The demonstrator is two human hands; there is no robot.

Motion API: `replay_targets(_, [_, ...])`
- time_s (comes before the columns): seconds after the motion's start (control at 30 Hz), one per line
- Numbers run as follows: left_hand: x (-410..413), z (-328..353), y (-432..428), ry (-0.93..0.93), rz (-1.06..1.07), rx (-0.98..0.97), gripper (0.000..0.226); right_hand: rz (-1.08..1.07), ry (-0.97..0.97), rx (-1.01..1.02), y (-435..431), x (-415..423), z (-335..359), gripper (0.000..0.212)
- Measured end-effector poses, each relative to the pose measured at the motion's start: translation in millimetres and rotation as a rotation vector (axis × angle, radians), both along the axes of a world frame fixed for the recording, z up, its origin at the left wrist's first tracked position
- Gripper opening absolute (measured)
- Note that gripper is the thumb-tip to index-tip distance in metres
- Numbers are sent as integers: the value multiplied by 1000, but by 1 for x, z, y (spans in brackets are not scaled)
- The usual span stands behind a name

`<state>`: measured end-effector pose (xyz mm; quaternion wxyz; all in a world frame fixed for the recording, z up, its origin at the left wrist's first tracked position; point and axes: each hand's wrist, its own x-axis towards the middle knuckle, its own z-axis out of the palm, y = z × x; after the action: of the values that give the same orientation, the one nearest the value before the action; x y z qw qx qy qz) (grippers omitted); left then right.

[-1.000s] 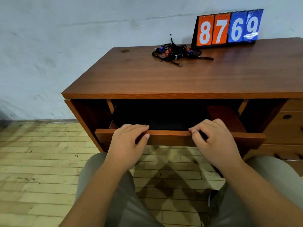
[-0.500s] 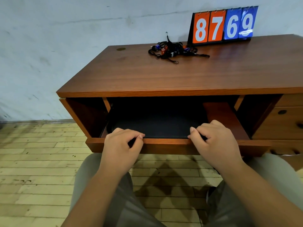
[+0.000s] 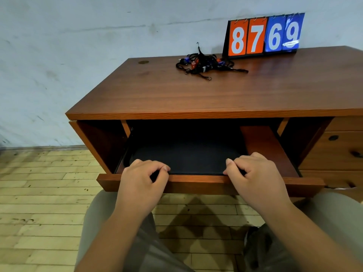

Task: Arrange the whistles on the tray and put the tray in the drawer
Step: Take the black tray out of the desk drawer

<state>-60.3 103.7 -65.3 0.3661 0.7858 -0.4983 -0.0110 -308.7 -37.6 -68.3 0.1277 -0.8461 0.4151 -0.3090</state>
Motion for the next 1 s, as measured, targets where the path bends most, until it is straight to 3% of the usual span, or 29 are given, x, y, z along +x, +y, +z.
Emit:
replay_targets(0.23, [-2,8,7,69,10,38,24,-37,3,107,11,-3,6,47])
replay_targets(0.47, [14,40,-2,113,-110,288,23,-64,-115,347,2,-2,29,42])
replay_targets(0.53, [22,52,-11,102,-118,252,22,-68,-132,363,-11,-2,39,37])
replay_targets(0.7, [53,63,-43,41,86,127,29,-134,-164,403,-58,9,45,18])
replay_targets(0.83, [69,42,-52,188,215,119,40,-209,-221,563,-70,14,33,48])
replay_targets(1.0, [71,25,-47,366,333,-9,43,-206,-226,517,-69,11,19,45])
